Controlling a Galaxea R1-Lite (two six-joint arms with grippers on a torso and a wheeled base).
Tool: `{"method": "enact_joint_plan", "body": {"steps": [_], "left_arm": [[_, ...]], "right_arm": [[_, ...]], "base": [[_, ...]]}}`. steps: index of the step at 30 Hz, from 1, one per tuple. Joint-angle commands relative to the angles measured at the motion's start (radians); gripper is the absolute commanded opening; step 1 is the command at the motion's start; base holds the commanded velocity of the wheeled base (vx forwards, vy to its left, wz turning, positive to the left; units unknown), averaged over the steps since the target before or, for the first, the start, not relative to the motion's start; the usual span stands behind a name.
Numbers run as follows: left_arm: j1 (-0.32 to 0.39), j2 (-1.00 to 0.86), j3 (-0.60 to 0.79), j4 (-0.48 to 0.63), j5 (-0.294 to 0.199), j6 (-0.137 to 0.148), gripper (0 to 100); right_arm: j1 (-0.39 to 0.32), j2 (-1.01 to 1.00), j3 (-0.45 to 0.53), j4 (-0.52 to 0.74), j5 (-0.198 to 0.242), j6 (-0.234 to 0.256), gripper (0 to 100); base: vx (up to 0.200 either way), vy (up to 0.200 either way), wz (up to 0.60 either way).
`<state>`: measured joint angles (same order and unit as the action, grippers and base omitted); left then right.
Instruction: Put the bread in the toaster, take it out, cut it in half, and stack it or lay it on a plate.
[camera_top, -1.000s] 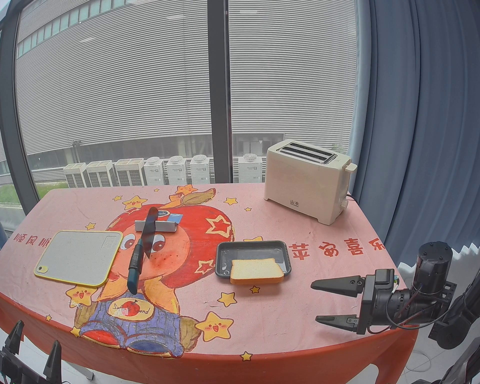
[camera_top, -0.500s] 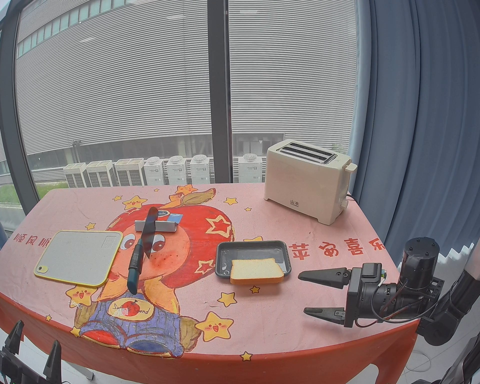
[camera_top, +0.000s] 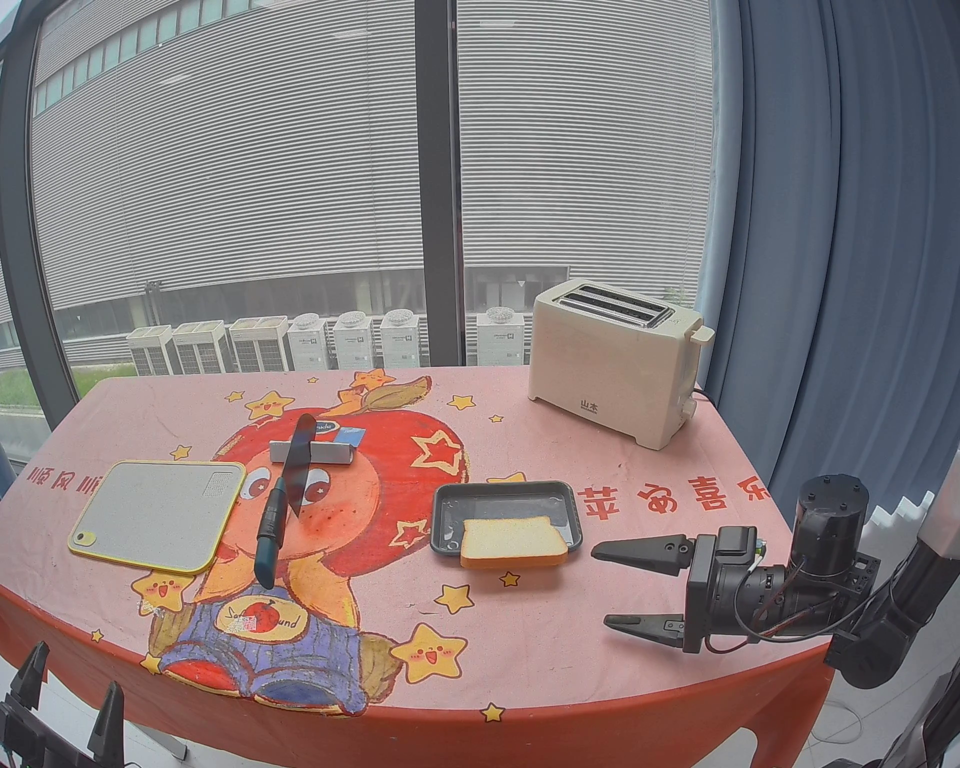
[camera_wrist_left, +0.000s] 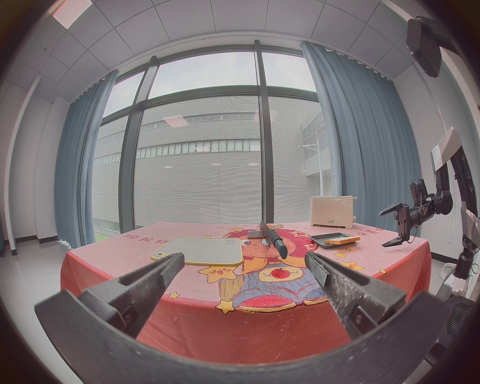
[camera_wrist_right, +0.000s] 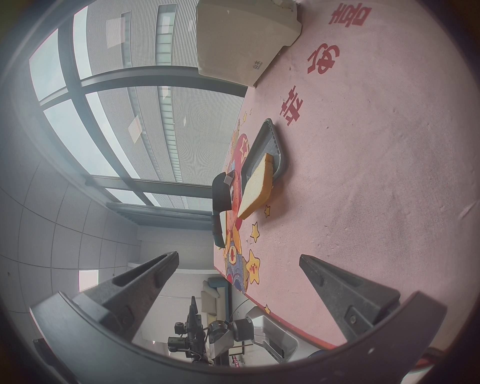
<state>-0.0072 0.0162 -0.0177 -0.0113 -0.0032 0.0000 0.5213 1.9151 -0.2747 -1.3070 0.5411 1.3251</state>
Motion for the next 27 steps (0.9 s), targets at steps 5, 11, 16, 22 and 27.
{"method": "enact_joint_plan", "body": {"steps": [5,11,16,22,27], "left_arm": [[0.001,-0.016,0.018,0.005,0.002,0.0,100],[0.0,-0.016,0.018,0.005,0.002,0.0,100],[0.001,-0.016,0.018,0.005,0.002,0.0,100],[0.001,-0.016,0.018,0.007,-0.009,0.002,100],[0.001,-0.016,0.018,0.007,-0.001,0.0,100]], "right_arm": [[0.005,0.038,-0.04,0.006,0.0,0.017,100],[0.006,0.038,-0.083,0.017,0.0,0.051,100],[0.008,0.056,-0.107,0.02,0.0,0.078,100],[0.009,0.09,-0.146,0.022,0.0,0.095,100],[0.013,0.097,-0.17,0.022,0.003,0.135,100]], "base": [[0.0,0.0,0.0],[0.0,0.0,0.0],[0.0,0.0,0.0],[0.0,0.0,0.0],[0.0,0.0,0.0]]}}
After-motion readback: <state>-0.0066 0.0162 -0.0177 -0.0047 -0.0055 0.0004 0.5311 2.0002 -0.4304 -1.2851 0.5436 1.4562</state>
